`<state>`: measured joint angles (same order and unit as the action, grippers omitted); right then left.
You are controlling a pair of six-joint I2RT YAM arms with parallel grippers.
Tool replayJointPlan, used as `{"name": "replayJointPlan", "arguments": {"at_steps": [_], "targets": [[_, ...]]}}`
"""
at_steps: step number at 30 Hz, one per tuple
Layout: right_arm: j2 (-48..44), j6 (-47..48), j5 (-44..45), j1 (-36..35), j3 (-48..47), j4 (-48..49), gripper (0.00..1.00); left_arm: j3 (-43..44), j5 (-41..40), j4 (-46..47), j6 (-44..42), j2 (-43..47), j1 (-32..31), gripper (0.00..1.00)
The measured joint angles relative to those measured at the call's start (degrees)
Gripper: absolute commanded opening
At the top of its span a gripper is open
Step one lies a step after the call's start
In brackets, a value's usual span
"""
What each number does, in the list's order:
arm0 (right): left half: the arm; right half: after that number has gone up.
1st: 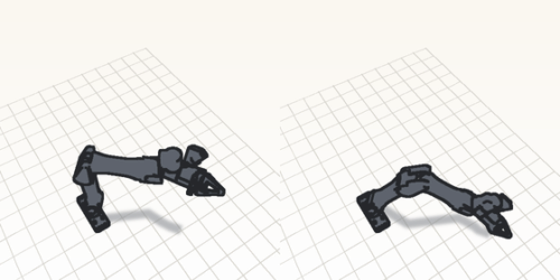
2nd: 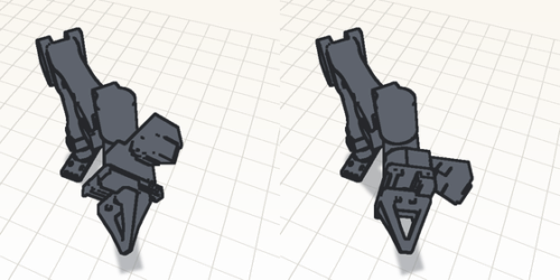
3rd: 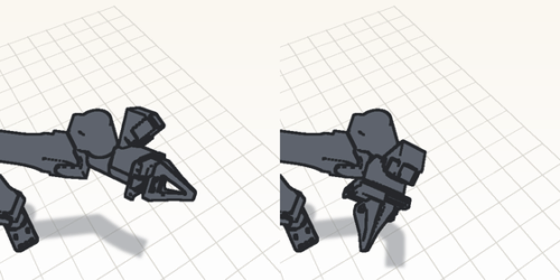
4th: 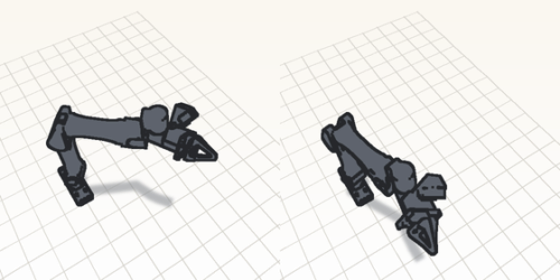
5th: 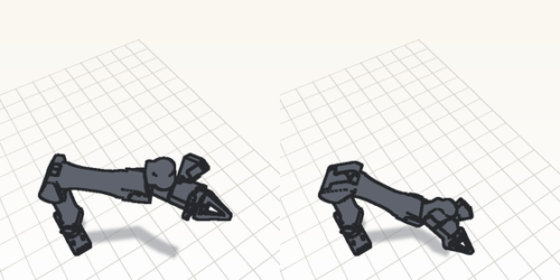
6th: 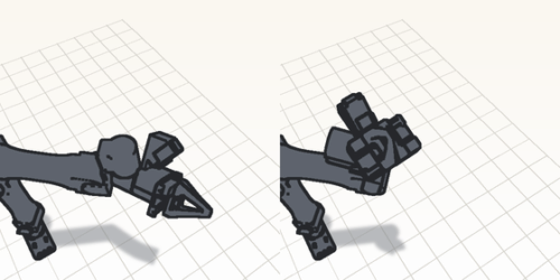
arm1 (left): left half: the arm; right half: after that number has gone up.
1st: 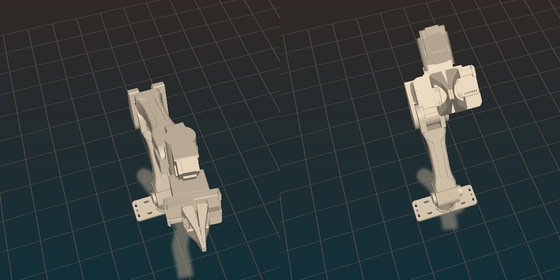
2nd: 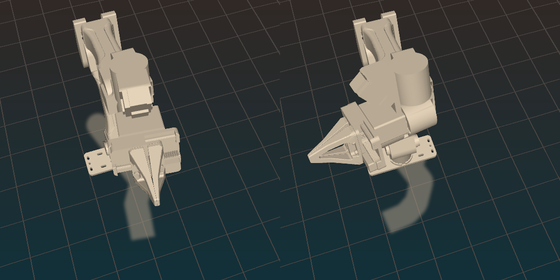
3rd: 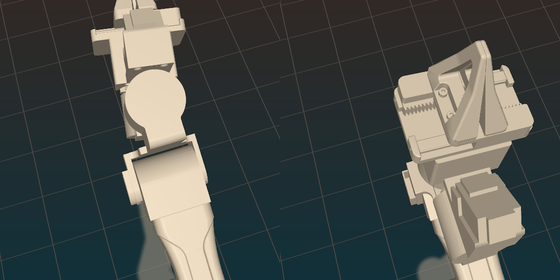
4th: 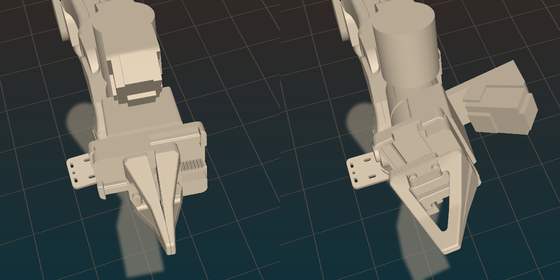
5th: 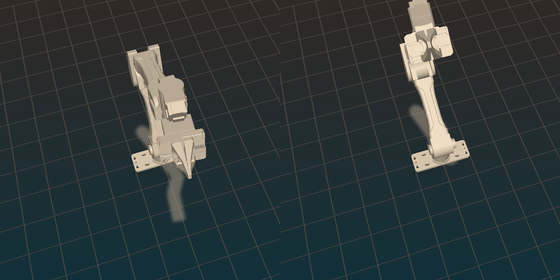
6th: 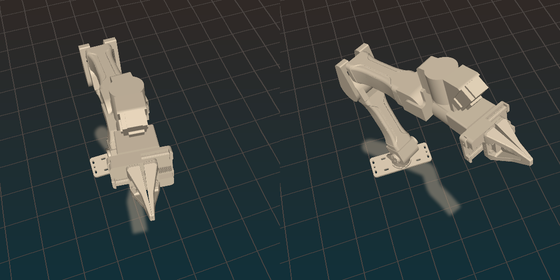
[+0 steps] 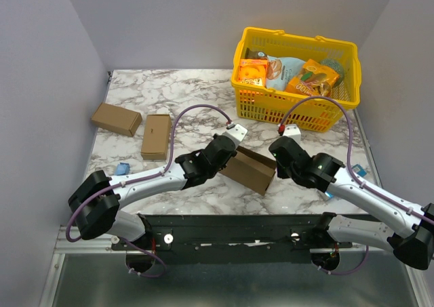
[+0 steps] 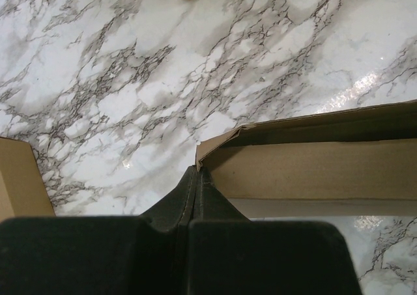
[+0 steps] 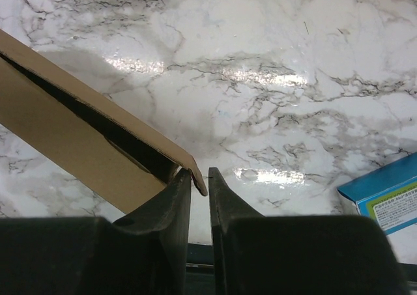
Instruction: Fold the paper box
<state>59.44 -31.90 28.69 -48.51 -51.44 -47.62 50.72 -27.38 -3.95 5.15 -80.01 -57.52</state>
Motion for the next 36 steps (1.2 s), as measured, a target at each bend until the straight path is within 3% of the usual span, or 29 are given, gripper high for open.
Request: {"name": "replayJointPlan", "arguments": {"at_steps": [2,14,21,36], "targets": [[0.0,0.0,0.0,0.1,0.2,0.0,0.12,0.0,0.0,0.0,0.1,0.0,0.0,0.00],[-0.7,0.0,-1.9,0.2,0.1,-0.1,0.04,0.0,0.7,0.0,0.5,0.1,-0.1,0.00],[-0.7,-1.0,-5.3,0.4,-1.3,-1.8,0.02,0.0,-0.6,0.0,2.0,-0.2,-0.3,0.00],[-1.2,-7.6,-8.3,1.0,-1.5,-2.6,0.01,2.9,-11.4,-4.0,8.9,-3.5,-4.0,0.00]]}}
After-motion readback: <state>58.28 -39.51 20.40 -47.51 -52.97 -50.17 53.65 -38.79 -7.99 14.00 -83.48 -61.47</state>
